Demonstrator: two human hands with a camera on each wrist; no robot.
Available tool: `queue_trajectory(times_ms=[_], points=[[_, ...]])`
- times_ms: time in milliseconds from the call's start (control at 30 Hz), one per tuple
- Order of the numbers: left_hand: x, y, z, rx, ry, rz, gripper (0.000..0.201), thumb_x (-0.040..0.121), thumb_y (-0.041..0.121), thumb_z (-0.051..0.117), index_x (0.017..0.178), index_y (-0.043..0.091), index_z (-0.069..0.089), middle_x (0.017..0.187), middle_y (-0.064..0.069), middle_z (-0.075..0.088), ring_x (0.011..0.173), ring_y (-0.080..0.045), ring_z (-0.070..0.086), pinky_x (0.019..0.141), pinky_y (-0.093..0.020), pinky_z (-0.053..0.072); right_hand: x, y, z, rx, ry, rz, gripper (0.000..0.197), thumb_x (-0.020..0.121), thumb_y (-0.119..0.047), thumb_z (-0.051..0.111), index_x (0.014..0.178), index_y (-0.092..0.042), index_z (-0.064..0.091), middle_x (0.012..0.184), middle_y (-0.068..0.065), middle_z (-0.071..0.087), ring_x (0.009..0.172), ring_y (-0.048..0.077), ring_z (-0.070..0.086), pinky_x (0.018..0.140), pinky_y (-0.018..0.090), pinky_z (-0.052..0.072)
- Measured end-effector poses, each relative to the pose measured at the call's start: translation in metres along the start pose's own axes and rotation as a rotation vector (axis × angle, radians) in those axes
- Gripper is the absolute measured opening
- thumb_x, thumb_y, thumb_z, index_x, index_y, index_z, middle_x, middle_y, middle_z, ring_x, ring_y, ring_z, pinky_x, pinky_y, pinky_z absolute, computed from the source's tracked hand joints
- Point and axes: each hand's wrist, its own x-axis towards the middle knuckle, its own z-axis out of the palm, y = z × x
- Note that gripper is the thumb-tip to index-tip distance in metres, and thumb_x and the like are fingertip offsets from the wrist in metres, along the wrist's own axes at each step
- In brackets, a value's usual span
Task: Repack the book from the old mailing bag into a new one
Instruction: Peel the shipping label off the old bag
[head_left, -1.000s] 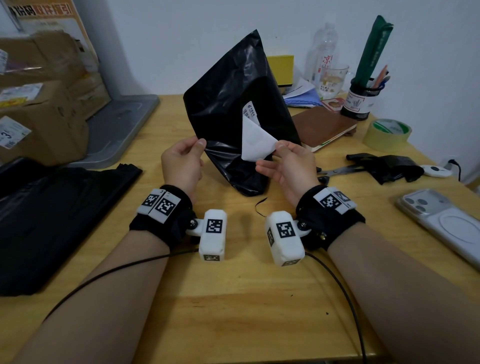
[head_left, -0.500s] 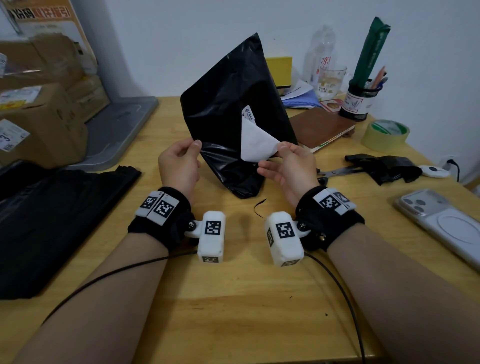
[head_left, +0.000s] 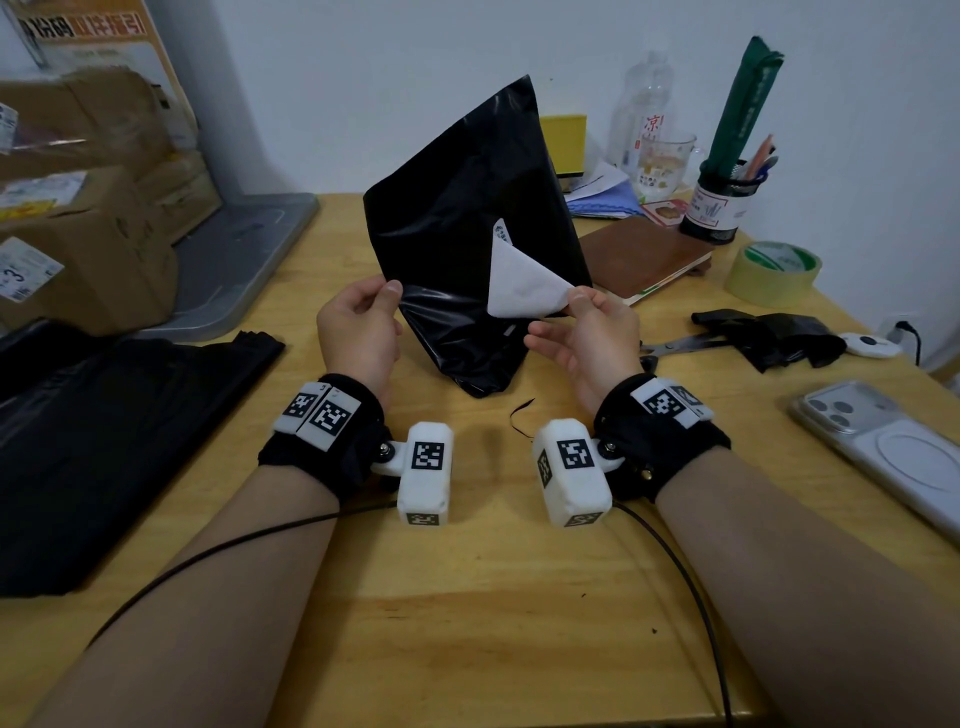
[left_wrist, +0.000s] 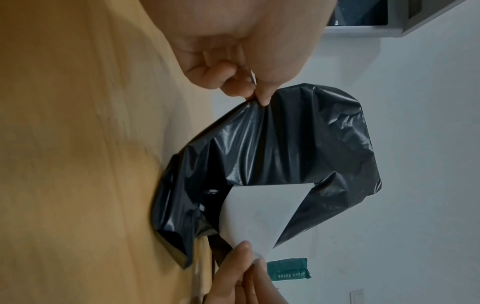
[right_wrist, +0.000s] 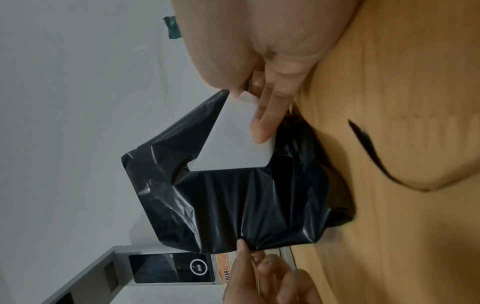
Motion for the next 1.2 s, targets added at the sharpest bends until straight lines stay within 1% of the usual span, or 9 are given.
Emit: queue_trajectory(times_ms=[133, 300, 400, 500, 600, 767, 1033, 1133, 1200], points=[[-0.0002, 0.0002, 0.0003, -0.011, 0.001, -0.005, 0.009, 0.095, 0.020, 0.064, 0.091, 0.028, 0.065, 0.079, 0.008, 0.062, 0.058, -0.007, 0.050, 0.045, -0.019, 0.039, 0.0025, 0.0007, -0.0002, 0.016, 0.025, -0.013, 0.013, 0.108, -0.014, 0.046, 0.114, -0.005, 0.053, 0.106, 0.020, 0.061, 0.056, 0.022, 0.066, 0.056, 0.035, 0.060], [0.0001, 0.0004, -0.0001, -0.014, 0.015, -0.007, 0.006, 0.094, 0.019, 0.064, 0.097, 0.024, 0.067, 0.079, 0.008, 0.062, 0.058, -0.006, 0.050, 0.044, -0.018, 0.039, 0.0038, 0.0013, 0.0002, 0.025, 0.034, -0.025, 0.013, 0.108, -0.014, 0.044, 0.111, -0.004, 0.053, 0.101, 0.020, 0.060, 0.056, 0.023, 0.065, 0.054, 0.034, 0.060], [0.0005, 0.0005, -0.0001, -0.011, 0.021, -0.009, 0.006, 0.094, 0.020, 0.064, 0.096, 0.025, 0.066, 0.079, 0.008, 0.063, 0.058, -0.007, 0.050, 0.044, -0.018, 0.038, 0.0039, 0.0019, -0.0001, 0.023, 0.035, -0.030, 0.015, 0.108, -0.015, 0.044, 0.114, -0.004, 0.053, 0.105, 0.020, 0.061, 0.056, 0.021, 0.066, 0.052, 0.034, 0.059], [0.0006, 0.0003, -0.0006, -0.010, 0.024, -0.016, 0.006, 0.094, 0.020, 0.065, 0.094, 0.026, 0.067, 0.080, 0.007, 0.063, 0.058, -0.008, 0.051, 0.044, -0.019, 0.038, 0.0042, 0.0017, -0.0003, 0.003, 0.061, -0.036, 0.018, 0.108, -0.018, 0.044, 0.116, -0.005, 0.053, 0.111, 0.020, 0.062, 0.054, 0.018, 0.065, 0.046, 0.031, 0.056], [0.0017, 0.0000, -0.0019, -0.017, 0.018, -0.034, 0.006, 0.093, 0.021, 0.066, 0.093, 0.027, 0.068, 0.082, 0.008, 0.065, 0.058, -0.008, 0.052, 0.046, -0.021, 0.038, 0.0049, 0.0012, -0.0010, -0.001, 0.081, -0.046, 0.016, 0.108, -0.019, 0.044, 0.114, -0.008, 0.053, 0.107, 0.017, 0.061, 0.049, 0.016, 0.061, 0.041, 0.027, 0.051], [0.0040, 0.0001, -0.0032, -0.011, 0.029, -0.041, 0.006, 0.093, 0.022, 0.066, 0.094, 0.027, 0.068, 0.084, 0.008, 0.066, 0.061, -0.008, 0.053, 0.046, -0.021, 0.038, 0.0056, 0.0007, 0.0000, 0.028, 0.085, -0.070, 0.012, 0.108, -0.018, 0.043, 0.108, -0.010, 0.051, 0.115, 0.020, 0.061, 0.050, 0.016, 0.063, 0.042, 0.028, 0.052], [0.0073, -0.0014, -0.0055, -0.001, 0.045, -0.040, 0.006, 0.093, 0.022, 0.066, 0.098, 0.024, 0.069, 0.082, 0.007, 0.065, 0.059, -0.008, 0.053, 0.045, -0.022, 0.038, 0.0063, 0.0004, 0.0003, 0.053, 0.112, -0.077, 0.019, 0.108, -0.020, 0.043, 0.121, -0.008, 0.051, 0.111, 0.017, 0.061, 0.053, 0.018, 0.065, 0.041, 0.028, 0.052], [0.0072, -0.0012, -0.0063, 0.001, 0.049, -0.047, 0.005, 0.093, 0.021, 0.066, 0.094, 0.025, 0.069, 0.080, 0.007, 0.065, 0.059, -0.009, 0.052, 0.045, -0.023, 0.038, 0.0064, -0.0001, 0.0002, 0.059, 0.115, -0.083, 0.018, 0.108, -0.020, 0.044, 0.119, -0.009, 0.053, 0.109, 0.017, 0.062, 0.052, 0.018, 0.066, 0.039, 0.027, 0.050], [0.0077, -0.0010, -0.0071, -0.003, 0.058, -0.063, 0.006, 0.093, 0.020, 0.065, 0.096, 0.024, 0.069, 0.078, 0.006, 0.064, 0.058, -0.009, 0.052, 0.045, -0.023, 0.037, 0.0064, -0.0006, 0.0001, 0.061, 0.118, -0.084, 0.017, 0.107, -0.020, 0.045, 0.118, -0.009, 0.054, 0.111, 0.018, 0.063, 0.051, 0.019, 0.066, 0.039, 0.027, 0.050]])
